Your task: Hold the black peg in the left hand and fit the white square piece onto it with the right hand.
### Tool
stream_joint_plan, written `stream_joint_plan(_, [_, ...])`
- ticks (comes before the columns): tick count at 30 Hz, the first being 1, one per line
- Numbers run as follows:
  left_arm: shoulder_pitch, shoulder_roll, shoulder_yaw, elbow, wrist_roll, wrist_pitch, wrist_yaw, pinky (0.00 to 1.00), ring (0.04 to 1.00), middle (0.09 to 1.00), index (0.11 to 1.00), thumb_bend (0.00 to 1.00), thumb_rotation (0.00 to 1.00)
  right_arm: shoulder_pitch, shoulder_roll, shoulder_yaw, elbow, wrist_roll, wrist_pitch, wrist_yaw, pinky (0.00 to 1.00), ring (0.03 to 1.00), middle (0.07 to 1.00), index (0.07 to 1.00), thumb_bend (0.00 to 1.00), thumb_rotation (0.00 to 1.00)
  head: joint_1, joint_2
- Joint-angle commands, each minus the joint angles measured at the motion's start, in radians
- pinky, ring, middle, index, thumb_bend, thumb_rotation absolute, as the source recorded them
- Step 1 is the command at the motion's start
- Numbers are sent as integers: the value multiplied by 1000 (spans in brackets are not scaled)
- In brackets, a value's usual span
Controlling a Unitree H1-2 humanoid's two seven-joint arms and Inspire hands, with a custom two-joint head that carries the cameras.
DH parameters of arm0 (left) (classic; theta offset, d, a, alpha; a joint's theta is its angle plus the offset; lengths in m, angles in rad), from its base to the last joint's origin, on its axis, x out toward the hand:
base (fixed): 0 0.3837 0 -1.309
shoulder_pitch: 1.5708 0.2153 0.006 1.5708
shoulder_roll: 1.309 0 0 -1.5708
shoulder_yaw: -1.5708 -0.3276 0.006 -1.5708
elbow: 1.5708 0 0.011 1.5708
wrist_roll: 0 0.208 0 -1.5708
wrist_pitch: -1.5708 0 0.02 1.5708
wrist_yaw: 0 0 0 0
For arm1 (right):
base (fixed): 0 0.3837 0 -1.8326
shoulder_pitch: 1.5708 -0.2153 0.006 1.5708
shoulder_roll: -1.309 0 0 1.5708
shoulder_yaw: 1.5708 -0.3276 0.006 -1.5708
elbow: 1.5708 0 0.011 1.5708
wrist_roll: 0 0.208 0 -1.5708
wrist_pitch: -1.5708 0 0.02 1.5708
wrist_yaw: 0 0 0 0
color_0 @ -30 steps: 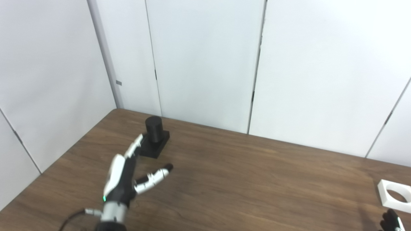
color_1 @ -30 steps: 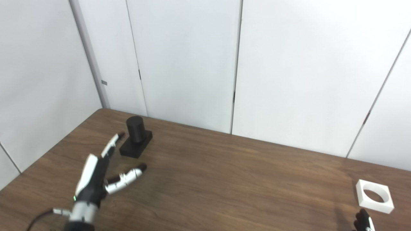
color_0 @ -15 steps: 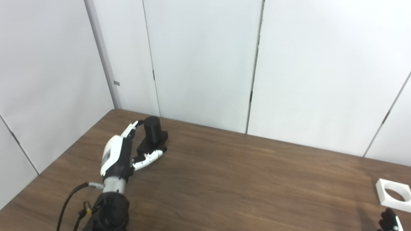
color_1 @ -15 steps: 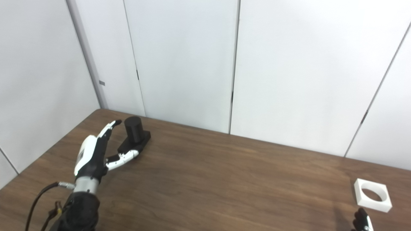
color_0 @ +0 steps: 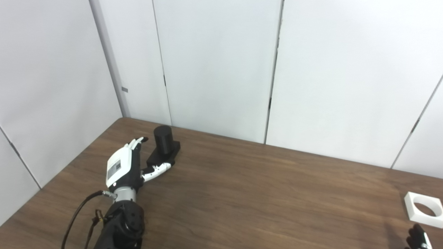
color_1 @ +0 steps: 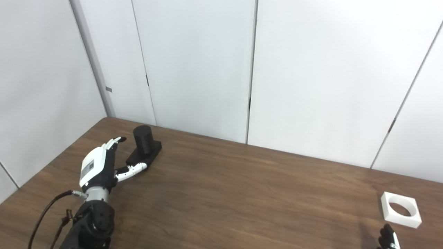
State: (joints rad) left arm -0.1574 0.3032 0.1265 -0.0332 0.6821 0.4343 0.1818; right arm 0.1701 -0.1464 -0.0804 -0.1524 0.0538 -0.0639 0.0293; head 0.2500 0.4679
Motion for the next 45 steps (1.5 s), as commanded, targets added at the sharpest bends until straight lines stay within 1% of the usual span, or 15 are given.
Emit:
stream_joint_plan(1, [-52, 36, 0, 0, 33, -1, 40, 892, 958, 937, 873, 916, 513, 29, 43, 11, 9, 16, -7, -3, 1000, 1000, 1000, 1000, 637, 1000, -1, 5])
stream_joint_plan(5, [-59, 45, -9, 26, 45, 10, 49, 931, 957, 936, 870, 925, 513, 32, 41, 14, 0, 6, 4, -8, 1000, 1000, 1000, 1000, 651, 1000, -1, 8])
stream_joint_plan(7, [-66, 49, -17, 45, 58, 20, 50, 958, 962, 942, 877, 931, 532, 33, 43, 13, -3, 15, 7, -7, 1000, 1000, 1000, 1000, 653, 1000, -1, 8])
stream_joint_plan(11, [-77, 51, -24, 79, 53, 19, 55, 981, 958, 942, 875, 935, 541, 33, 44, 13, -8, 24, 14, -7, 1000, 1000, 1000, 1000, 633, 1000, 0, 12])
stream_joint_plan(13, [-85, 54, -31, 101, 59, 26, 51, 992, 961, 945, 879, 944, 565, 35, 44, 14, -11, 28, 16, -7, 1000, 1000, 1000, 1000, 624, 1000, 0, 14])
stream_joint_plan(19, [-115, 59, -50, 175, 65, 30, 76, 981, 952, 941, 874, 966, 601, 38, 37, 20, -22, 23, 21, -8, 1000, 1000, 1000, 1000, 624, 1000, -2, 18])
stream_joint_plan(22, [-128, 63, -66, 208, 78, 32, 87, 959, 948, 940, 866, 961, 612, 39, 36, 22, -29, 15, 30, -14, 1000, 1000, 1000, 1000, 622, 1000, -2, 18])
stream_joint_plan(24, [-135, 60, -68, 224, 80, 34, 85, 966, 952, 944, 868, 954, 613, 39, 36, 23, -31, 13, 29, -17, 1000, 1000, 1000, 1000, 623, 1000, -2, 18])
stream_joint_plan(27, [-145, 54, -63, 247, 83, 35, 76, 968, 957, 949, 871, 957, 621, 41, 34, 26, -36, 14, 29, -19, 1000, 1000, 1000, 1000, 616, 1000, -4, 21])
stream_joint_plan(30, [-155, 48, -56, 267, 81, 35, 73, 963, 958, 952, 878, 970, 638, 43, 34, 28, -40, 11, 27, -23, 1000, 1000, 1000, 1000, 583, 1000, -5, 24])
stream_joint_plan(32, [-161, 45, -53, 279, 79, 35, 78, 943, 946, 945, 870, 981, 637, 45, 35, 30, -46, 8, 33, -29, 1000, 1000, 1000, 1000, 566, 1000, -5, 24])
stream_joint_plan(37, [-178, 37, -48, 306, 78, 35, 83, 953, 945, 944, 870, 986, 639, 49, 34, 31, -55, 24, 42, -30, 1000, 1000, 1000, 1000, 564, 1000, -6, 28])
stream_joint_plan(40, [-189, 25, -35, 325, 98, 35, 80, 960, 953, 953, 883, 987, 663, 51, 32, 33, -56, 27, 35, -28, 1000, 1000, 1000, 1000, 564, 1000, -6, 28])
stream_joint_plan(45, [-204, 4, -7, 350, 133, 35, 81, 978, 964, 962, 895, 972, 668, 55, 34, 35, -67, 22, 40, -33, 1000, 1000, 1000, 1000, 541, 1000, -8, 32])
